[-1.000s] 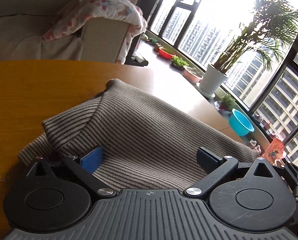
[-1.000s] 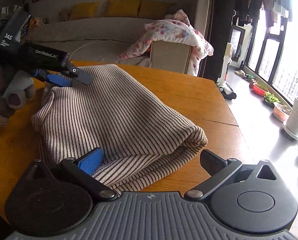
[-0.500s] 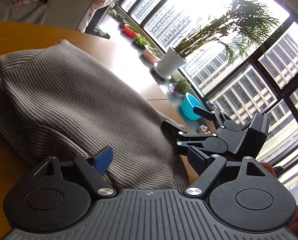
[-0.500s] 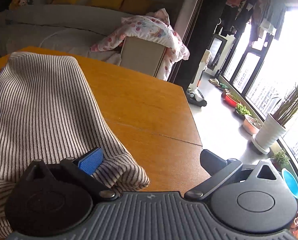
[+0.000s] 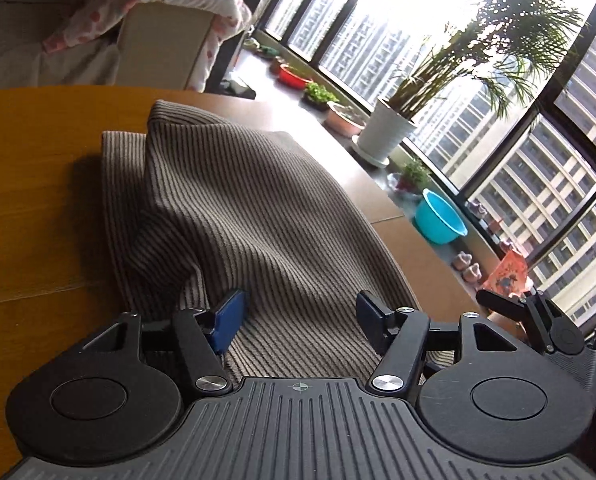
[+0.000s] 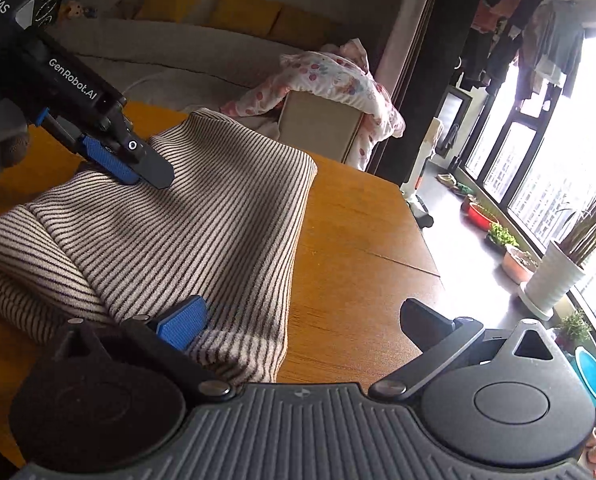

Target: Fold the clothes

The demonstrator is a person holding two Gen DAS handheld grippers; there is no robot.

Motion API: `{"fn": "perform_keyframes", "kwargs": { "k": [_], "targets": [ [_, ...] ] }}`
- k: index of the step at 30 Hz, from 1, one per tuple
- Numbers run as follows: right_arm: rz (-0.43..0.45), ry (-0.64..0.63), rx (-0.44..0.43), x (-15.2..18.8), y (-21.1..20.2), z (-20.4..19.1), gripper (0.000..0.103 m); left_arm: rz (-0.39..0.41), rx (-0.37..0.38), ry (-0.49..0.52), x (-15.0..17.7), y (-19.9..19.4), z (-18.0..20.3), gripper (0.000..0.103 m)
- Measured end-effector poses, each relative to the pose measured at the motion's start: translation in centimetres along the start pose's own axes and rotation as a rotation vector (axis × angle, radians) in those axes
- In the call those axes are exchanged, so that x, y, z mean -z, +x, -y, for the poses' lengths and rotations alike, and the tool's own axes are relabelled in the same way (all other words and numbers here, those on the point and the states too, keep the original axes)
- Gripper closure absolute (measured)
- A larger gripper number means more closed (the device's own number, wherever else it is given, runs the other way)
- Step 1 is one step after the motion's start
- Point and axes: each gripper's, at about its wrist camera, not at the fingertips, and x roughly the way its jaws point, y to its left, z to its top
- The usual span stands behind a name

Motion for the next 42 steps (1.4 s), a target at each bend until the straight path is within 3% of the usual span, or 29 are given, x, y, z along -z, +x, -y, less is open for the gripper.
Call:
{"fn": "perform_keyframes", "kwargs": {
  "k": [3, 8, 10, 12, 16, 20, 27, 30, 34, 40, 42],
  "targets": [
    [0.0, 0.043, -0.041, -1.1, -0.3, 1.4, 0.0, 0.011, -0.053, 0.111, 1.2, -1.9, 2.3, 0.014],
    [0.014, 0.21, -0.109, -2.4, -0.4, 3.9, 0.0, -0.007, -0.099, 0.253, 3.9, -4.1, 4.2, 0.01],
    [-0.044, 0.146, -0.092, -1.7, 0.7, 2.7, 0.0, -0.037, -0.129, 0.287, 4.9, -4.0, 4.5, 0.01],
    [-0.033, 0.075, -0.04, -0.6, 1.1, 0.9, 0.0, -0.065, -0.154, 0.311, 5.8, -3.8, 4.3, 0.008],
    [-0.018, 0.019, 0.005, 0.0, 1.0, -0.3, 0.0, -0.056, -0.139, 0.288, 5.3, -4.3, 3.7, 0.008],
    [-0.022, 0.054, -0.005, 0.2, 0.9, 0.1, 0.0, -0.002, -0.12, 0.29, 3.7, -5.1, 4.0, 0.008],
    [-0.049, 0.107, -0.058, 0.1, 1.4, 1.2, 0.0, 0.106, 0.054, 0.136, 0.7, -3.6, 3.1, 0.008],
    [-0.065, 0.158, -0.127, -0.5, 1.4, 2.9, 0.0, 0.075, 0.037, 0.08, 0.5, -1.3, 1.9, 0.008],
    [-0.033, 0.286, -0.169, -1.8, 1.2, 6.0, 0.0, 0.052, -0.031, 0.1, 1.2, -0.4, 1.1, 0.009],
    [0.017, 0.246, -0.046, -5.4, 4.4, 7.2, 0.0, 0.049, -0.069, 0.175, 1.9, -0.5, 1.6, 0.008],
    [-0.006, 0.234, -0.057, -6.0, 6.2, 6.8, 0.0, 0.05, -0.069, 0.175, 2.0, -0.5, 1.5, 0.008]
  ]
}}
